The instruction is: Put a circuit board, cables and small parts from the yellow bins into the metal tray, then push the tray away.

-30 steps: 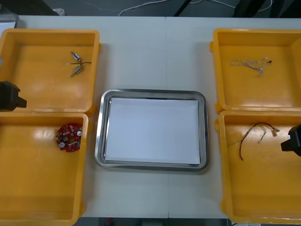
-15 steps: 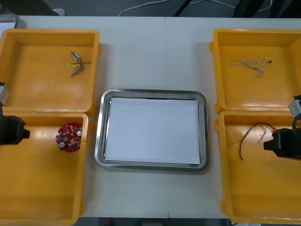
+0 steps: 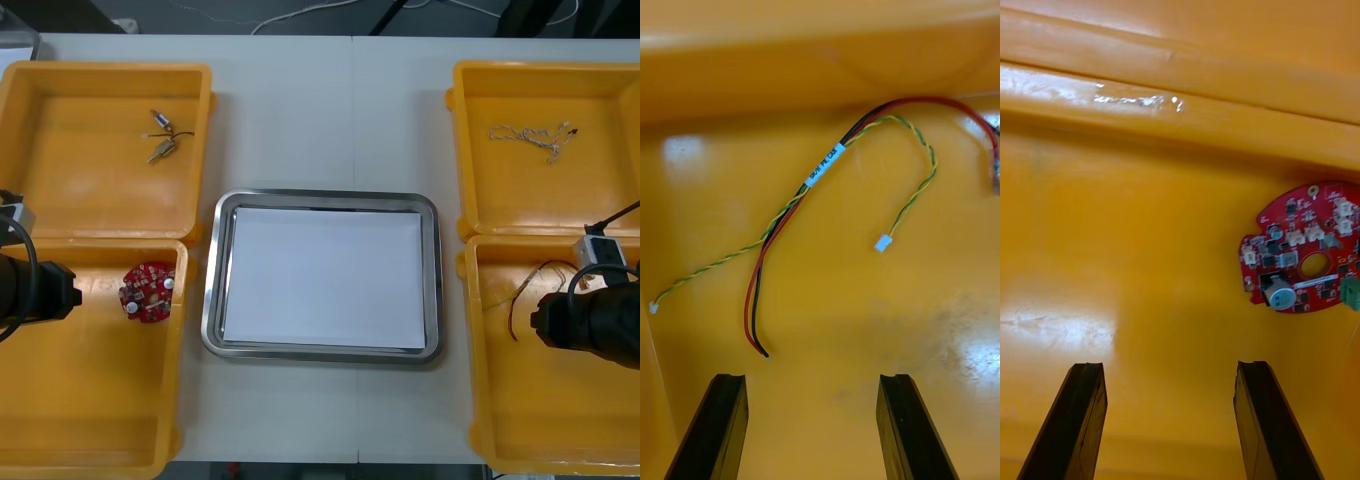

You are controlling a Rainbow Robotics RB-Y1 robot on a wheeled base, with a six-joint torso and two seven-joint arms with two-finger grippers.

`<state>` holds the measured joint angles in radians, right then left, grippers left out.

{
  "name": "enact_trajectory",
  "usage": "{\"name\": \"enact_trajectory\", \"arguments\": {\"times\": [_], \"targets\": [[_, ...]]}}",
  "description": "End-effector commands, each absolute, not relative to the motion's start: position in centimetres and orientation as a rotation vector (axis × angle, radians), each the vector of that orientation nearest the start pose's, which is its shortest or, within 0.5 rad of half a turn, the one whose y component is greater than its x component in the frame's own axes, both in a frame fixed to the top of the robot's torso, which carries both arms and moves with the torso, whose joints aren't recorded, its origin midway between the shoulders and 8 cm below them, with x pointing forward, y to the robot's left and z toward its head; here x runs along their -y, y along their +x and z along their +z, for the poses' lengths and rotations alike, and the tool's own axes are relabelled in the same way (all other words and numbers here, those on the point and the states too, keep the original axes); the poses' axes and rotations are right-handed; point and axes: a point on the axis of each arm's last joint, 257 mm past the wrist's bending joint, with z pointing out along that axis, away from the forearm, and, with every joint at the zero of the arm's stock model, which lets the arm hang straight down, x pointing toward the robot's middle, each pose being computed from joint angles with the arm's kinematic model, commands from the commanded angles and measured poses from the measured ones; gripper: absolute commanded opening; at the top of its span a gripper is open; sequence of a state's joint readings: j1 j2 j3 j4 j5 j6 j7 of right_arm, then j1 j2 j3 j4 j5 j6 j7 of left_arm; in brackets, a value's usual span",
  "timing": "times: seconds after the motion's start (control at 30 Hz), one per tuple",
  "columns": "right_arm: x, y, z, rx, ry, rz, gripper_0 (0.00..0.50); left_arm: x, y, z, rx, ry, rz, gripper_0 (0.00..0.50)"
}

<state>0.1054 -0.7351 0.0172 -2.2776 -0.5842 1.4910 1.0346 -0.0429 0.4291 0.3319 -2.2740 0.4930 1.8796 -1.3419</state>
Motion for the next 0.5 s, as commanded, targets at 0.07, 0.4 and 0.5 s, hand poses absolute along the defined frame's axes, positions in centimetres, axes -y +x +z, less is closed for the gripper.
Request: {"name": "enact_trajectory", "arguments": {"times": [0.07, 0.4, 0.5], "targets": [[28.9, 35.2, -28.3, -2.612, 0.196, 0.109, 0.5, -33.6, 36.5, -23.0, -2.582, -0.247, -0.007, 0.5], [27.8, 35.7, -29.9, -2.615, 0.256, 0.186, 0.5, -30.9, 38.2, -23.6, -2.517, -0.207, -0.027, 0.5], [27.8, 36.0, -30.4, -2.612, 0.263, 0.197, 0.5, -30.5, 38.7, -23.9, -2.49, -0.172, -0.012, 0.5]]}}
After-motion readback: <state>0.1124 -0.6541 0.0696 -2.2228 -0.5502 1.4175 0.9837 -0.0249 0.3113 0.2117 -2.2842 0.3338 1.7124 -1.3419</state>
